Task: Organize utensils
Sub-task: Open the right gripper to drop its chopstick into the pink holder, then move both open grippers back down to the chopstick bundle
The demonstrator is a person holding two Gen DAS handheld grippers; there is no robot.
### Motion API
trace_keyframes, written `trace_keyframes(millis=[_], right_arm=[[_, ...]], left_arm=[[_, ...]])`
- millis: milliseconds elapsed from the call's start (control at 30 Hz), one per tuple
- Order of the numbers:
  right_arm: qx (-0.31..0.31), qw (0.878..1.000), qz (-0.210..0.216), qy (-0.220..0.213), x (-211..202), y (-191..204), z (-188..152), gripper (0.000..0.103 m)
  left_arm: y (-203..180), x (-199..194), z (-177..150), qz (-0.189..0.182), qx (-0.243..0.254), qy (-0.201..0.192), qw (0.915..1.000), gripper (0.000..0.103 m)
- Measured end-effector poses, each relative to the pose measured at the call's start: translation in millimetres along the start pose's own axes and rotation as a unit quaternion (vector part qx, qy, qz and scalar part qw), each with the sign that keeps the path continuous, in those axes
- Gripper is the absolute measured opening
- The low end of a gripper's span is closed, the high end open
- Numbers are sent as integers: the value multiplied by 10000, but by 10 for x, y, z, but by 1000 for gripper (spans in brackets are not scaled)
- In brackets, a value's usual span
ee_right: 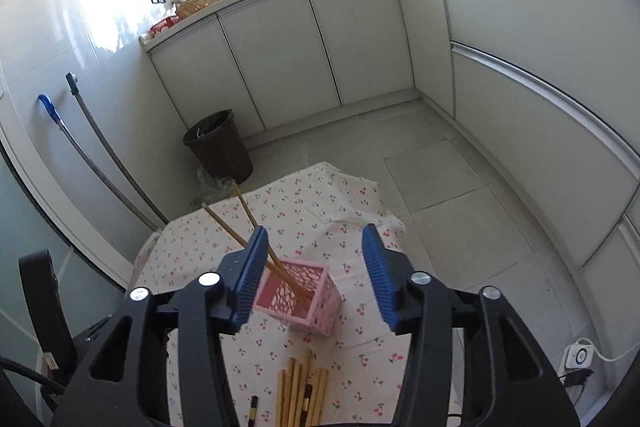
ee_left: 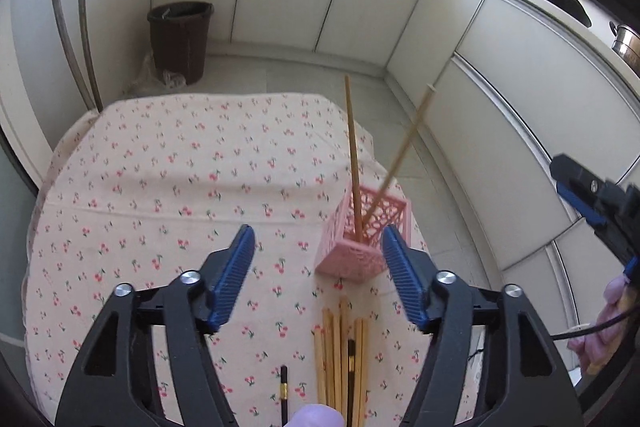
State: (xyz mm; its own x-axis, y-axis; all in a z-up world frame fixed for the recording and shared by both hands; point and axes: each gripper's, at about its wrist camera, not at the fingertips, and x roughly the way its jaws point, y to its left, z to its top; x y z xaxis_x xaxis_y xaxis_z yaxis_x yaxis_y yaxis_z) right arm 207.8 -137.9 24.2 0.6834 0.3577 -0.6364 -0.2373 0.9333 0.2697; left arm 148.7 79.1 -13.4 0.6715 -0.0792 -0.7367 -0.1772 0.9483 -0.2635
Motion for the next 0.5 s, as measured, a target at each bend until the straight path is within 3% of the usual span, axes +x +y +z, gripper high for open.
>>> trace_keyframes(millis=[100, 167, 300, 367, 433, 500], right_arm=[[56, 9998, -69, 187, 9, -85, -156, 78], [9, 9994, -147, 324, 18, -99, -260, 82], [-87, 9971, -407, 641, 58, -141, -494, 89], [-145, 9956, -517, 769, 54, -169, -592, 90], [-88, 9944, -542, 905, 23, -231, -710, 91], [133, 9928, -481, 1092, 4, -325, -826, 93]], left_arm=[[25, -30, -66, 81, -38, -19, 10000, 81], [48, -41, -100, 124, -56, -4, 9999, 90], [58, 1, -183, 85, 8, 184, 9998, 96], [35, 67, -237, 192, 150, 419, 9988, 96], [31, 226, -327, 405, 272, 903, 9947, 96], [96, 378, -424, 461, 133, 1237, 9912, 96]])
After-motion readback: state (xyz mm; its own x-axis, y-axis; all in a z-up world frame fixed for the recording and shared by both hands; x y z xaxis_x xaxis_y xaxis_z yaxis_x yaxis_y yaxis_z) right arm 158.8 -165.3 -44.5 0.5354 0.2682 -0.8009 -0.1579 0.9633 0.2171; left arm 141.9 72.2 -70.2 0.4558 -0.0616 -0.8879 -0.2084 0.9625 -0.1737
